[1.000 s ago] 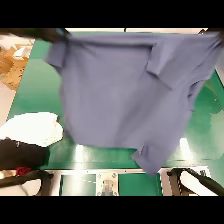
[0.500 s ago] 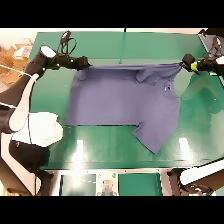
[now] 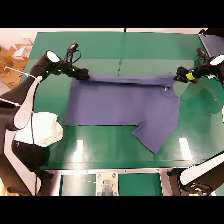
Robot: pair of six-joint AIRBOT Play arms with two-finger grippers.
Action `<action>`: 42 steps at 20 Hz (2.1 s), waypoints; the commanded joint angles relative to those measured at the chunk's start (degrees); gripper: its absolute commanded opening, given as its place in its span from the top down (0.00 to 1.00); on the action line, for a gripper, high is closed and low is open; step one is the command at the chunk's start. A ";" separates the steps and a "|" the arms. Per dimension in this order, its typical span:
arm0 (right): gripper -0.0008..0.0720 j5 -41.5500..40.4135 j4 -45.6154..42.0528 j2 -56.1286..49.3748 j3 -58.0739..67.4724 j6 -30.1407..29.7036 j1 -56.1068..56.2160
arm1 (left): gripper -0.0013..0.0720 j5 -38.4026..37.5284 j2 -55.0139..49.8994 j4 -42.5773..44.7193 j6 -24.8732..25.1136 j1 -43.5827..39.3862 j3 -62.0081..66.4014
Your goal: Fold the shirts.
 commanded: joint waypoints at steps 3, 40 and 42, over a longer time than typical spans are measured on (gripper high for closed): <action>0.97 10.99 -4.46 0.04 -0.35 1.46 0.07 | 0.94 -9.14 -0.09 3.02 0.07 -0.04 0.81; 0.66 18.08 -8.11 8.22 -6.93 6.67 -4.22 | 0.50 -40.11 1.49 12.09 -21.05 2.82 9.94; 0.96 19.80 -8.31 11.32 -9.84 7.54 -5.22 | 0.94 -42.75 4.07 12.31 -20.94 2.80 7.85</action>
